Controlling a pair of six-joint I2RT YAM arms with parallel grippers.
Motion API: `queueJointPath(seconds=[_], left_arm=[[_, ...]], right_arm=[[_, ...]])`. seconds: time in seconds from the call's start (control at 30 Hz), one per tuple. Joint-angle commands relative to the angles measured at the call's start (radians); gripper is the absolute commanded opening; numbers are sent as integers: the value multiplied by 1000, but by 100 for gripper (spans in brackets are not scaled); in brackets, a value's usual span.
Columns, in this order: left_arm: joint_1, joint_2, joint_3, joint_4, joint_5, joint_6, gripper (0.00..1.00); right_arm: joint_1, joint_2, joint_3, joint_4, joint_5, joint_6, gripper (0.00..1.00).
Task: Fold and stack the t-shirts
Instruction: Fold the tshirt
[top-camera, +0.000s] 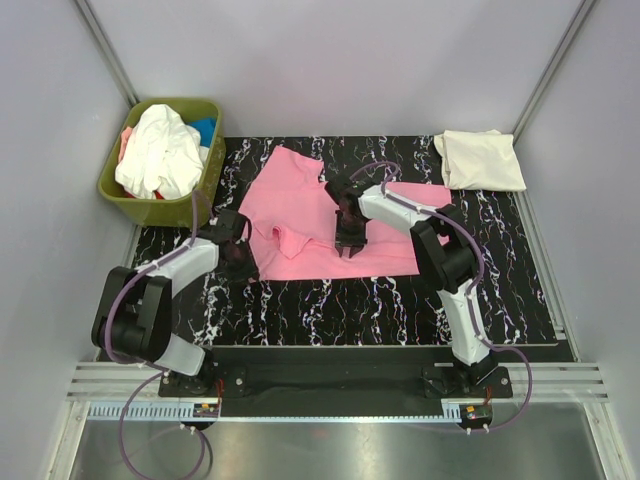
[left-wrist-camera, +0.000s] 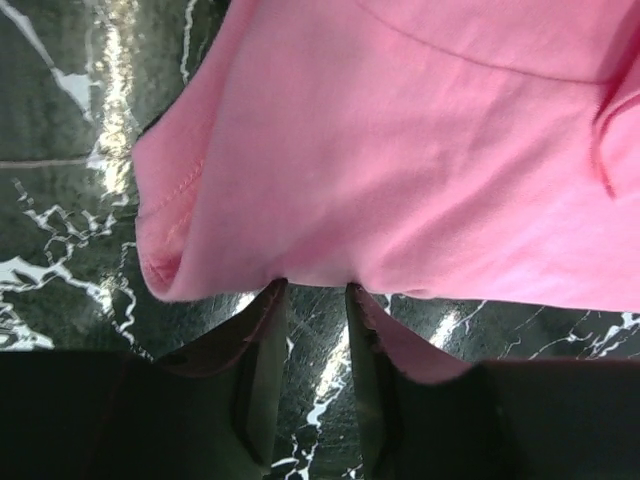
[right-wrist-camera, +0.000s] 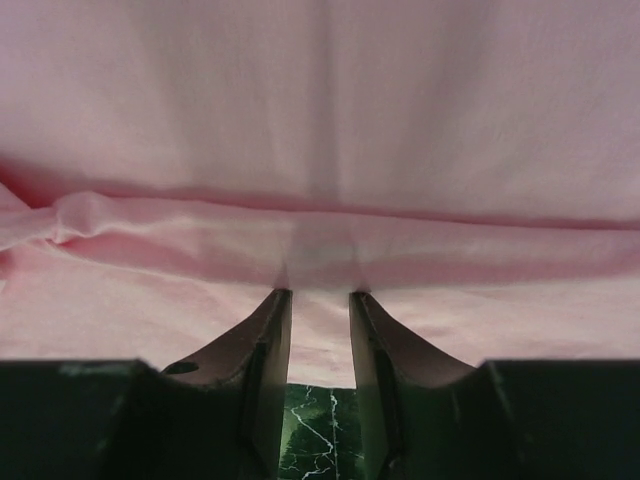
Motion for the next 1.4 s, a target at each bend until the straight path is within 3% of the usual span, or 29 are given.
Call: queueJointPath(seconds=[0.0, 0.17, 0.43, 0.9, 1.1, 1.3, 1.37], left_arm=[[6, -108, 21, -8, -25, 25, 37], [8, -121, 77, -7, -22, 44, 40], [21, 91, 61, 59, -23, 41, 35], [40, 101, 15, 67, -63, 50, 36], [40, 97, 13, 65, -73, 51, 36], [40, 100, 13, 58, -74, 51, 36], [40, 101, 15, 56, -73, 48, 36]], right_arm=[[24, -84, -16, 0, 15, 25, 36], [41, -79, 13, -11, 18, 28, 37], [43, -19, 65, -36, 50, 7, 37], [0, 113, 240, -146, 221, -76, 39], [-31, 212, 425, -203, 251, -124, 40], [-83, 364, 808, -284, 308, -220, 41], [-105, 358, 850, -293, 305, -253, 41]])
